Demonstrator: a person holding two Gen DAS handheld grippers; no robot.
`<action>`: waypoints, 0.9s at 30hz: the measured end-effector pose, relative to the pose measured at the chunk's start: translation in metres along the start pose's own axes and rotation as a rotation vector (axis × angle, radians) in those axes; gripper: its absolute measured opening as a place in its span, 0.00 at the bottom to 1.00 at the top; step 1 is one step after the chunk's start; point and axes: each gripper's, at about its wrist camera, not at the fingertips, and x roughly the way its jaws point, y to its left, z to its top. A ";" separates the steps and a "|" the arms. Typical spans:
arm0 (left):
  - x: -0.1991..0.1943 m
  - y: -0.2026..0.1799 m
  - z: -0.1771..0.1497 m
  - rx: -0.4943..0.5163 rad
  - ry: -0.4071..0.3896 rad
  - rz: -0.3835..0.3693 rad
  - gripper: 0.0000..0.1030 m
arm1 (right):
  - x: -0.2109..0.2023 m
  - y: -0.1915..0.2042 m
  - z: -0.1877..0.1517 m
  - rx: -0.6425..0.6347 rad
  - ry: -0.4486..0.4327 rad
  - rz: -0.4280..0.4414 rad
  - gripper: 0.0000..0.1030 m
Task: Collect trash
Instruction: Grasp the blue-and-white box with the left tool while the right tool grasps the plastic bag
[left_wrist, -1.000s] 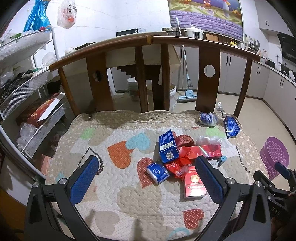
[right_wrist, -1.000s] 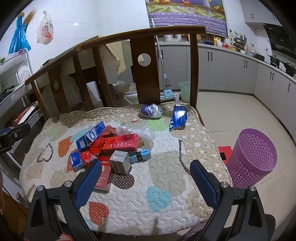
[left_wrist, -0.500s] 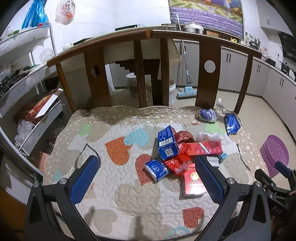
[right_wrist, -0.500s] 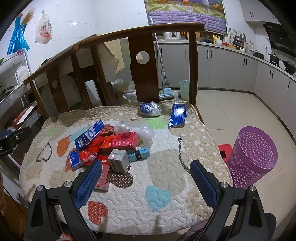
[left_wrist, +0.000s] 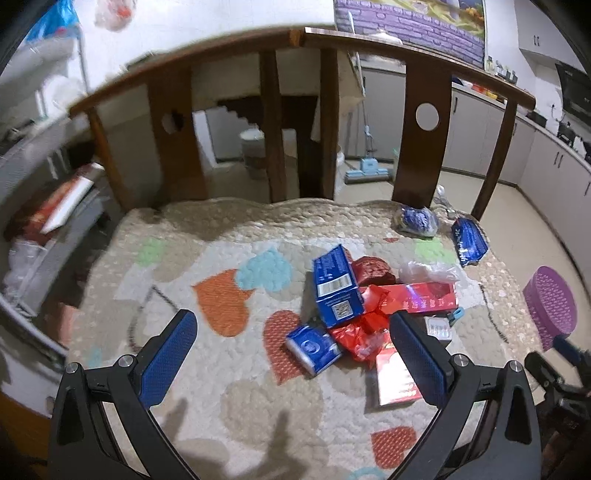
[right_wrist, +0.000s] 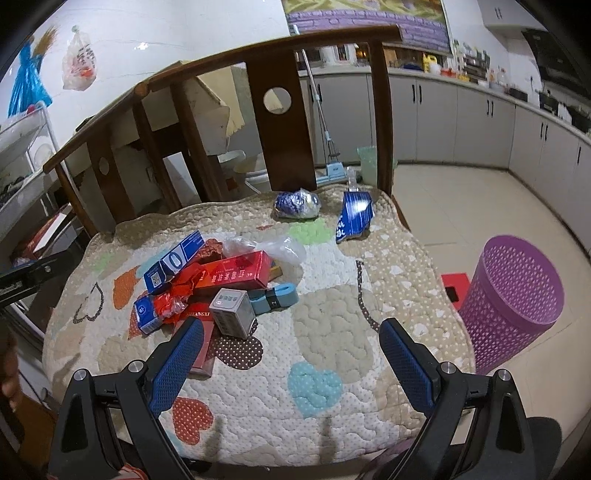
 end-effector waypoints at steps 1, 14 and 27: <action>0.009 0.001 0.003 -0.008 0.014 -0.025 1.00 | 0.005 -0.004 0.000 0.011 0.014 0.011 0.95; 0.133 -0.005 0.042 -0.056 0.238 -0.207 1.00 | 0.064 -0.011 0.028 0.061 0.107 0.193 0.94; 0.194 -0.010 0.043 -0.124 0.395 -0.345 1.00 | 0.165 -0.007 0.086 0.163 0.218 0.306 0.93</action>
